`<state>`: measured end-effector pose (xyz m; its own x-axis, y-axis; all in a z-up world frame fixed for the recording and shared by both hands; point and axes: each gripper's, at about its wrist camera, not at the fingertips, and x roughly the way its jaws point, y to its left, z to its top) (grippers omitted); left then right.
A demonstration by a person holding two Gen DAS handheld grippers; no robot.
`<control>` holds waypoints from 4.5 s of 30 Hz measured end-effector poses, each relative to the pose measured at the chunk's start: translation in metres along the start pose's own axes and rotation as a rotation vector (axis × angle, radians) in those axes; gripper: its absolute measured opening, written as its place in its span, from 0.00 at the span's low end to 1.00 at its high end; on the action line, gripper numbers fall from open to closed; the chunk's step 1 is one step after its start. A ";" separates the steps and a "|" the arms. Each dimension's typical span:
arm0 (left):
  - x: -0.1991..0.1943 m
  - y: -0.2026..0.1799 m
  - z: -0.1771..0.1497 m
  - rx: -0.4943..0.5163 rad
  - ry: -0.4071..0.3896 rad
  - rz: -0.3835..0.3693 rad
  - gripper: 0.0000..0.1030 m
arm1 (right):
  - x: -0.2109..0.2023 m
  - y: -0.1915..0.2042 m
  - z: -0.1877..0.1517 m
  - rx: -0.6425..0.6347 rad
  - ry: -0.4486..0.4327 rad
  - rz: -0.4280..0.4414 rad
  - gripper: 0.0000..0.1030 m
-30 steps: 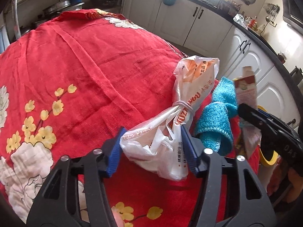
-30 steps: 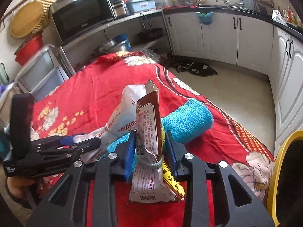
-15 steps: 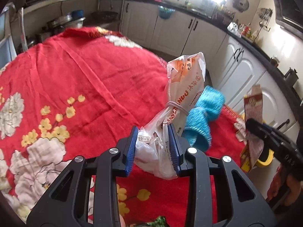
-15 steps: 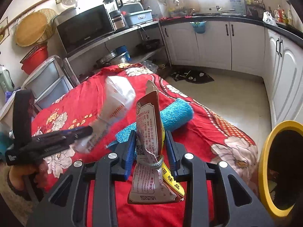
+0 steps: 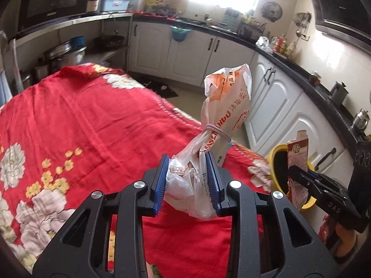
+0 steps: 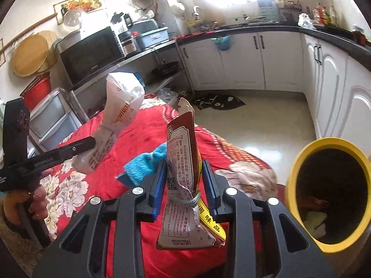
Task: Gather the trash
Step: 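Lift and carry the plastic bag and paper snack bag over the yellow-rimmed bin with both tools, then open both tools over the bin to drop the two bags, then move both open tools back over the table toward the remaining items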
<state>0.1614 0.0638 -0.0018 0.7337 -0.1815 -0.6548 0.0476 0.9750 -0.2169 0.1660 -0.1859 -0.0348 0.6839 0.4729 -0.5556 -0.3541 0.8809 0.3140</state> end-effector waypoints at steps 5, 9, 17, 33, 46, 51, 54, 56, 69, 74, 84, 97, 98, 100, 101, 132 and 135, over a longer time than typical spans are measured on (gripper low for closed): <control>0.003 -0.027 0.005 0.032 -0.008 -0.042 0.24 | -0.019 -0.021 -0.002 0.031 -0.031 -0.039 0.29; 0.009 -0.046 0.008 0.057 -0.010 -0.073 0.24 | -0.033 -0.039 -0.003 0.058 -0.052 -0.072 0.29; 0.017 -0.081 0.009 0.099 -0.004 -0.122 0.24 | -0.056 -0.068 -0.007 0.103 -0.088 -0.127 0.29; 0.044 -0.142 0.003 0.173 0.034 -0.204 0.24 | -0.087 -0.110 -0.014 0.176 -0.140 -0.230 0.29; 0.072 -0.183 -0.009 0.230 0.095 -0.245 0.25 | -0.100 -0.144 -0.024 0.226 -0.160 -0.315 0.29; 0.088 -0.202 -0.015 0.257 0.126 -0.254 0.25 | -0.103 -0.158 -0.030 0.253 -0.167 -0.354 0.29; 0.096 -0.213 -0.020 0.274 0.145 -0.254 0.25 | -0.104 -0.167 -0.034 0.269 -0.166 -0.378 0.29; 0.104 -0.221 -0.024 0.288 0.164 -0.252 0.25 | -0.103 -0.172 -0.037 0.278 -0.164 -0.392 0.29; 0.148 -0.259 -0.046 0.348 0.245 -0.242 0.27 | -0.086 -0.196 -0.051 0.283 -0.117 -0.463 0.29; 0.155 -0.265 -0.047 0.347 0.256 -0.251 0.28 | -0.082 -0.202 -0.052 0.297 -0.111 -0.471 0.30; 0.162 -0.261 -0.042 0.292 0.255 -0.253 0.61 | -0.079 -0.209 -0.058 0.322 -0.119 -0.498 0.47; 0.124 -0.223 -0.025 0.242 0.150 -0.187 0.90 | -0.083 -0.182 -0.051 0.296 -0.152 -0.473 0.65; 0.119 -0.218 -0.024 0.239 0.136 -0.175 0.90 | -0.083 -0.178 -0.049 0.288 -0.158 -0.467 0.66; 0.110 -0.208 -0.022 0.230 0.113 -0.156 0.90 | -0.085 -0.172 -0.047 0.277 -0.167 -0.459 0.69; 0.104 -0.202 -0.021 0.222 0.102 -0.147 0.90 | -0.085 -0.169 -0.045 0.271 -0.172 -0.454 0.70; -0.017 -0.002 -0.027 -0.011 -0.094 0.178 0.90 | -0.012 -0.002 0.000 -0.010 -0.113 -0.175 0.82; -0.024 0.013 -0.032 -0.022 -0.088 0.196 0.90 | 0.002 0.013 0.003 -0.035 -0.096 -0.156 0.82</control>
<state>0.1232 0.0767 -0.0119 0.7839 0.0240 -0.6205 -0.1160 0.9873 -0.1083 0.1646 -0.1733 -0.0289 0.7892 0.3284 -0.5189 -0.2602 0.9442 0.2018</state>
